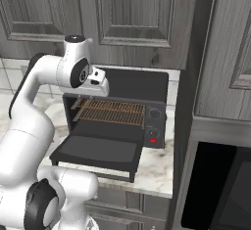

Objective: Pull the toaster oven rack outwards. Pick up the baguette from the plate and place it on the toaster oven rack. Close the toaster oven door fully and set the temperature to the lowest setting.

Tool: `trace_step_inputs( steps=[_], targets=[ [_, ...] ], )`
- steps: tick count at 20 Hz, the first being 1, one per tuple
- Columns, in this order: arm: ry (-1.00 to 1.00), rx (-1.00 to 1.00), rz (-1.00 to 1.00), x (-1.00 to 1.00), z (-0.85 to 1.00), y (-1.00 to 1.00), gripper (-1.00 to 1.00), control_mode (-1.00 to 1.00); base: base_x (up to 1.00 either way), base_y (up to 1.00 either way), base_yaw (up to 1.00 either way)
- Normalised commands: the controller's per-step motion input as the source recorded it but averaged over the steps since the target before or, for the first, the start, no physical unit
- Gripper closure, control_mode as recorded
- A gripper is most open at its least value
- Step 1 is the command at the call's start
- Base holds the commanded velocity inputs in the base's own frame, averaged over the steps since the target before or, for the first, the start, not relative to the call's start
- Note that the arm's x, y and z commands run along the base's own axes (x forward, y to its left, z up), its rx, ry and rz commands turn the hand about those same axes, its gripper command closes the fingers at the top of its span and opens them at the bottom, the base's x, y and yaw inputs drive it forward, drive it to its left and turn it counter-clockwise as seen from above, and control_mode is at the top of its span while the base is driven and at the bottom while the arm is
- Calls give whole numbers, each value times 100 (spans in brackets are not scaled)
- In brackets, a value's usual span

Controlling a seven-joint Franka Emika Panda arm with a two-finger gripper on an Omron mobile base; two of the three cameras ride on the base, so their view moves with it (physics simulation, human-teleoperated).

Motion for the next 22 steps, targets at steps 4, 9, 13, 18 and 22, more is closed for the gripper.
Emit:
trace_step_inputs(
  steps=[4, 9, 13, 18, 22],
  targets=[
    [0, 0, 0, -16, -5, -9, -100, -100, 0, 0, 0],
    [0, 0, 0, -27, 0, -1, -100, -100, 0, 0, 0],
    [0, 1, -1, -53, -2, 0, -100, -100, 0, 0, 0],
    [-2, 2, -4, -40, -25, -4, -100, -100, 0, 0, 0],
    [-13, 16, -11, -51, -33, -16, -100, -100, 0, 0, 0]
  ],
)
